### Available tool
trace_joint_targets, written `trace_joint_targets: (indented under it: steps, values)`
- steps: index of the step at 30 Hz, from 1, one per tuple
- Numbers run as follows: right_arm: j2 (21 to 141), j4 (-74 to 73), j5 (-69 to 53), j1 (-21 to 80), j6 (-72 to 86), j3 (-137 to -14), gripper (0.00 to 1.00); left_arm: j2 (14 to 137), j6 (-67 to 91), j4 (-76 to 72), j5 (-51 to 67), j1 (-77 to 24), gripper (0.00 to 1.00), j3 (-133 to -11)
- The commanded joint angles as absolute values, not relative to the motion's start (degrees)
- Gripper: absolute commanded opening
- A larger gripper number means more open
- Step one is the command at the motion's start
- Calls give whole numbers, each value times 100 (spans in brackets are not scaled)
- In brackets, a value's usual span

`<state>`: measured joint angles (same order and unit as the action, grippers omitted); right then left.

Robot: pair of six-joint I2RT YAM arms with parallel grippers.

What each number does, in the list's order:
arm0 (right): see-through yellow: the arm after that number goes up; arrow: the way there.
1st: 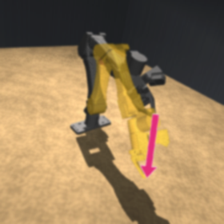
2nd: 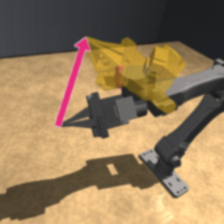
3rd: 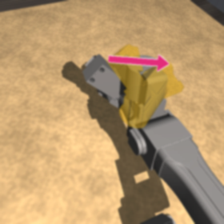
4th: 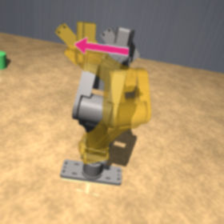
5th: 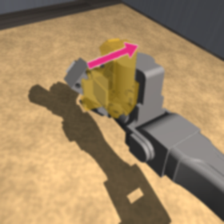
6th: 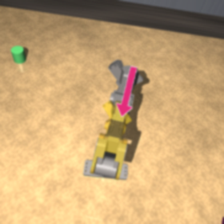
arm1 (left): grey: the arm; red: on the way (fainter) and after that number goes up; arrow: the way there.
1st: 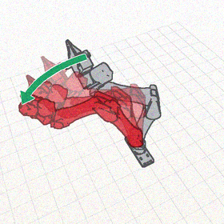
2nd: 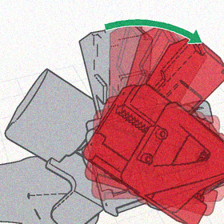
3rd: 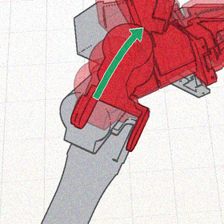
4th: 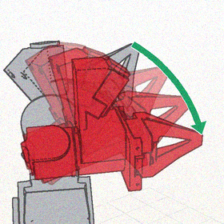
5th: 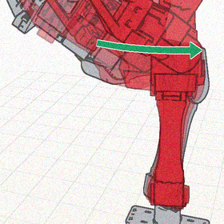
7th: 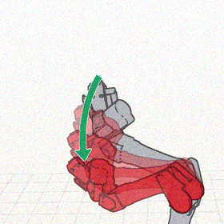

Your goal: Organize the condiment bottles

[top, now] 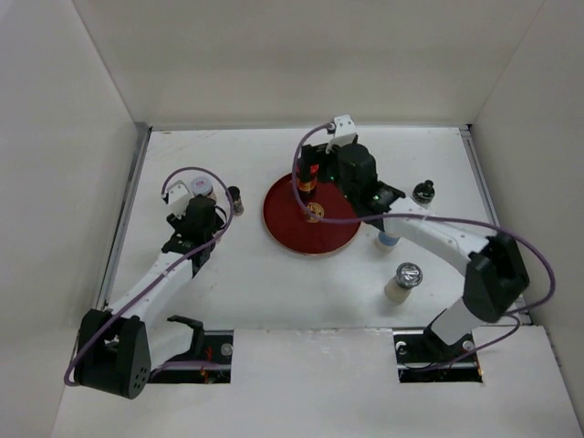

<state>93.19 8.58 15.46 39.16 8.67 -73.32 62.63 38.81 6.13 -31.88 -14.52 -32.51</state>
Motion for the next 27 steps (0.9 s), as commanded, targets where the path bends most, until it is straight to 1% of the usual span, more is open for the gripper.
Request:
trace_joint_targets:
  steps: [1,3,6,11,15,17,18,19,20,21,22,24,25,27]
  values:
    - [8563,1484,1714,4170,1230,-6594,99,6231,3762,185,-3419,-1525,49,-3516]
    - [8167,1660,1784,4301,1414,-6102,98,6231,3736,176,-3489,-1542,39,-3516]
    - [7666,1793,1863,4425,1608,-5504,98,6092,3718,307,-3455,-1595,29,-3559]
    - [6752,1775,2284,4548,1661,-4555,98,5319,3700,1071,-3629,-2393,26,-4024]
    - [6013,1977,2724,4575,1959,-3720,98,5290,3691,1327,-3648,-3166,26,-4639]
    - [5889,2074,2725,4540,2100,-3490,91,5658,3692,1205,-3639,-3536,27,-4999]
    - [5836,2092,2725,4513,2127,-3437,82,5843,3674,1126,-3673,-3659,27,-5123]
    - [5792,2153,2716,4487,2136,-3376,69,6193,3613,951,-3674,-3782,27,-5333]
    - [5757,2162,2716,4487,2162,-3358,52,6414,3569,819,-3622,-3801,27,-5448]
    - [5722,2127,2733,4487,2171,-3349,41,6729,3473,626,-3586,-3871,27,-5606]
    - [5678,2144,2733,4487,2188,-3314,35,7028,3376,424,-3569,-3880,27,-5738]
    - [5616,2171,2733,4478,2188,-3261,34,7591,3252,98,-3437,-3863,27,-5984]
    - [5590,2171,2725,4460,2188,-3252,37,7863,3200,-25,-3410,-3854,27,-6107]
    - [5555,2188,2725,4434,2188,-3226,47,8330,3147,-202,-3305,-3775,27,-6309]
